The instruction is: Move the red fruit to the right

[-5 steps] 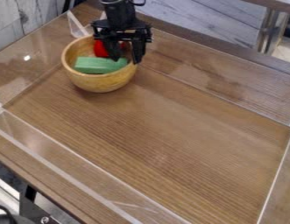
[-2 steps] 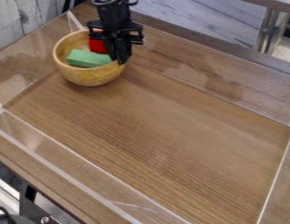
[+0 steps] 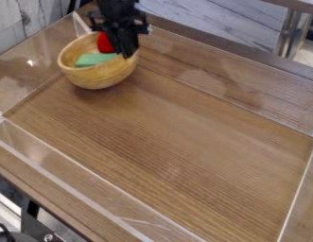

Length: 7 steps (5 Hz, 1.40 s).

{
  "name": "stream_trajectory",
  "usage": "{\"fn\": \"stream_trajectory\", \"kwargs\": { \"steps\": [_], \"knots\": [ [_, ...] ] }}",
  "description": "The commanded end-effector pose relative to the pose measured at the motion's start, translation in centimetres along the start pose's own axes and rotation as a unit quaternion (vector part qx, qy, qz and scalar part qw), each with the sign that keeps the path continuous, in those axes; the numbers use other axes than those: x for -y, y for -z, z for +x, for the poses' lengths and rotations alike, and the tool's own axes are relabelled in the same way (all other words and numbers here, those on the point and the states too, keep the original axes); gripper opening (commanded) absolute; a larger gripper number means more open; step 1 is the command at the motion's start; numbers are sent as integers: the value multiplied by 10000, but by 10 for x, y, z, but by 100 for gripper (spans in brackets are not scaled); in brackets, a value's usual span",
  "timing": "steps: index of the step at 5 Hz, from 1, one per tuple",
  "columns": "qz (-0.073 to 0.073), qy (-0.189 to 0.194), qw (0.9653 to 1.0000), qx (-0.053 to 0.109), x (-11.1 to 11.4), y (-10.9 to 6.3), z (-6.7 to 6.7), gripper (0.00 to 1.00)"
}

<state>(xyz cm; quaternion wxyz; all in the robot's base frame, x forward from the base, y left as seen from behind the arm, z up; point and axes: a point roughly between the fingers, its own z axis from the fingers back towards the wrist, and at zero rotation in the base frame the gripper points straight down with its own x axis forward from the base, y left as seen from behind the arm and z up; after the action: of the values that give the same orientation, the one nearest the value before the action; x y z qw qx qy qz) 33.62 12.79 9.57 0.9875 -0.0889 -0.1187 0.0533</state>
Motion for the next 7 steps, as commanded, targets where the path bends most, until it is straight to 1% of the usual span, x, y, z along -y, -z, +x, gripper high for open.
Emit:
{"fn": "stream_trajectory", "kwargs": {
  "steps": [1, 2, 4, 5, 6, 7],
  "knots": [
    [18, 259, 9981, 553, 3, -48, 24, 0],
    [-128, 473, 9971, 589, 17, -57, 35, 0],
    [-143, 341, 9974, 611, 98, -39, 25, 0],
    [-365, 971, 9935, 477, 122, -34, 31, 0],
    [-495, 1533, 9863, 342, 131, -27, 35, 0],
    [-411, 1346, 9894, 346, 140, -20, 33, 0]
  ]
}}
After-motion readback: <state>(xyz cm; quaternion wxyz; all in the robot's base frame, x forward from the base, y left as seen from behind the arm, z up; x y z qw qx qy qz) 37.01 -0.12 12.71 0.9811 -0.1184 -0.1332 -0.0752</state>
